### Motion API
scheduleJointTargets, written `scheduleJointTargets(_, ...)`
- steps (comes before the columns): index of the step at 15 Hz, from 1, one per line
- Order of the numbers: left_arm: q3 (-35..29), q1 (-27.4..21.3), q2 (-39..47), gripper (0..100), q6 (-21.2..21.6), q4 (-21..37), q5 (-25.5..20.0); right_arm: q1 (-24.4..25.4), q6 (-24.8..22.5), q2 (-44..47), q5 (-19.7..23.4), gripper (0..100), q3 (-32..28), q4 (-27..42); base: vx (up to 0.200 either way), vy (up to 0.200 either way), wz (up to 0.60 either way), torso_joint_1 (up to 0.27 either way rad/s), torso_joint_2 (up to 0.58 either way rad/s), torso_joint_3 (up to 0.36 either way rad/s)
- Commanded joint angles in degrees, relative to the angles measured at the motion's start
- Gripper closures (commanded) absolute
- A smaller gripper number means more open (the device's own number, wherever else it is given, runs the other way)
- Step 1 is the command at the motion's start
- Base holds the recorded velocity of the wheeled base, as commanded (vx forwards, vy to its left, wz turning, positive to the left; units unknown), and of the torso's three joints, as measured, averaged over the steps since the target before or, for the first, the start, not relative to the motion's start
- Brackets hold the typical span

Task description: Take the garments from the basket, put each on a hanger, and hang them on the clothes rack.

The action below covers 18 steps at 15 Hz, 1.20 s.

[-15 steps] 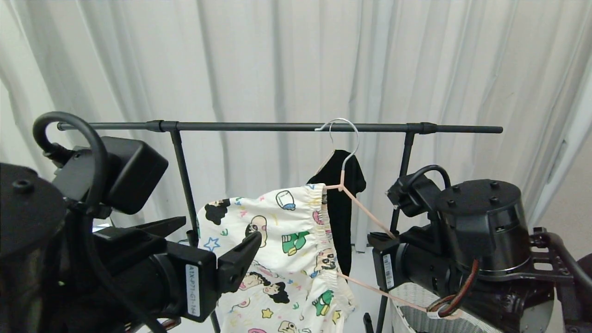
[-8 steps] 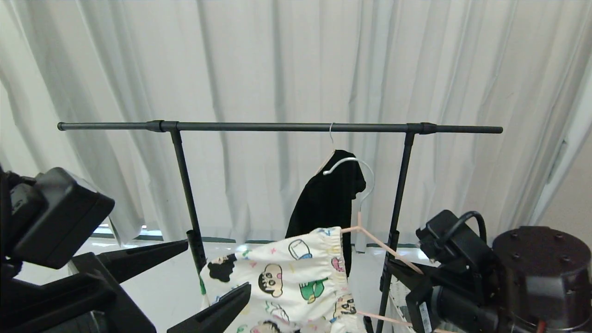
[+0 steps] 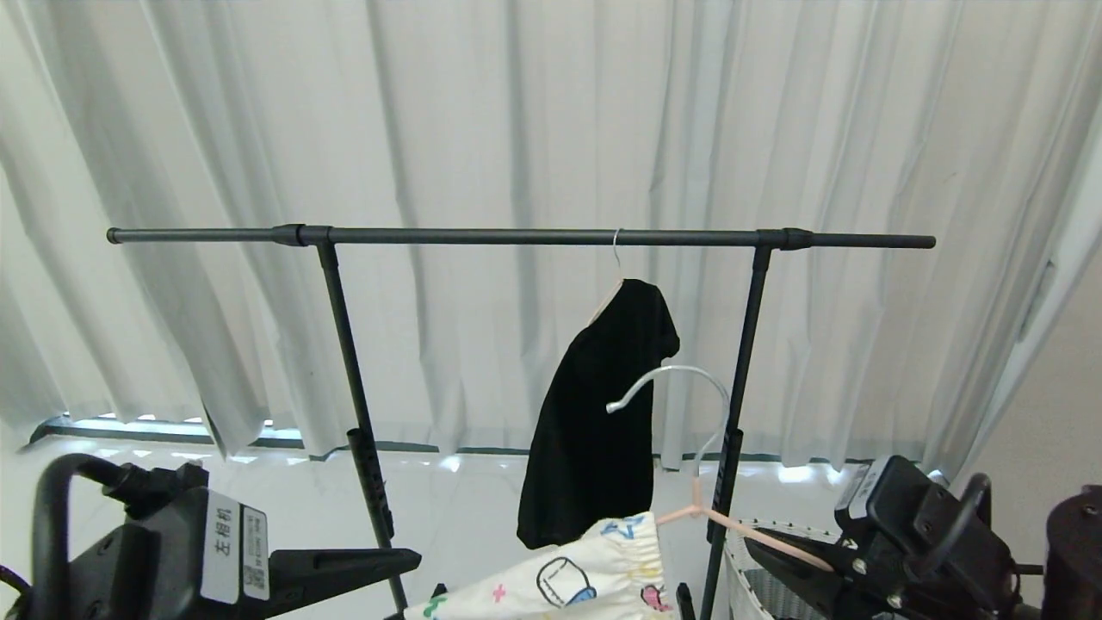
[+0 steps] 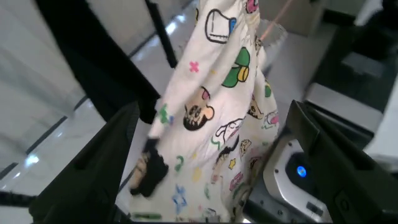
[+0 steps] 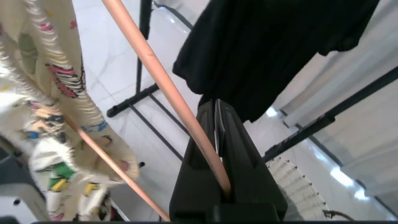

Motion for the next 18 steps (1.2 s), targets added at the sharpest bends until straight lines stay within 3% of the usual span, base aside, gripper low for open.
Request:
scheduleJointTargets(1,0.26,1.63,1.33,0,0.22,-0.11,-1.23,1.99,-1.07,-2.93,-0.05,100,1.87,0.0,0.0,0.0,0.0,0.0,0.0,0.0)
scheduleJointTargets(4,-0.01,1.27,1.77,0,0.31,-0.11,-2.29,3.05,-1.86,-3.72,-0.05,100,2.13,0.0,0.0,0.0,0.0,0.0,0.0,0.0)
scheduleJointTargets(6,-0.45,1.19,2.3,0,4.35,-0.11,-7.21,3.84,-3.09,-3.72,-0.05,100,1.69,-0.09,0.0,0.0,0.0,0.0,0.0,0.0)
scheduleJointTargets(18,-4.67,1.19,12.23,0,4.7,-0.19,-7.65,6.56,-3.53,-2.66,-0.14,100,0.2,-1.15,0.0,0.0,0.0,0.0,0.0,0.0)
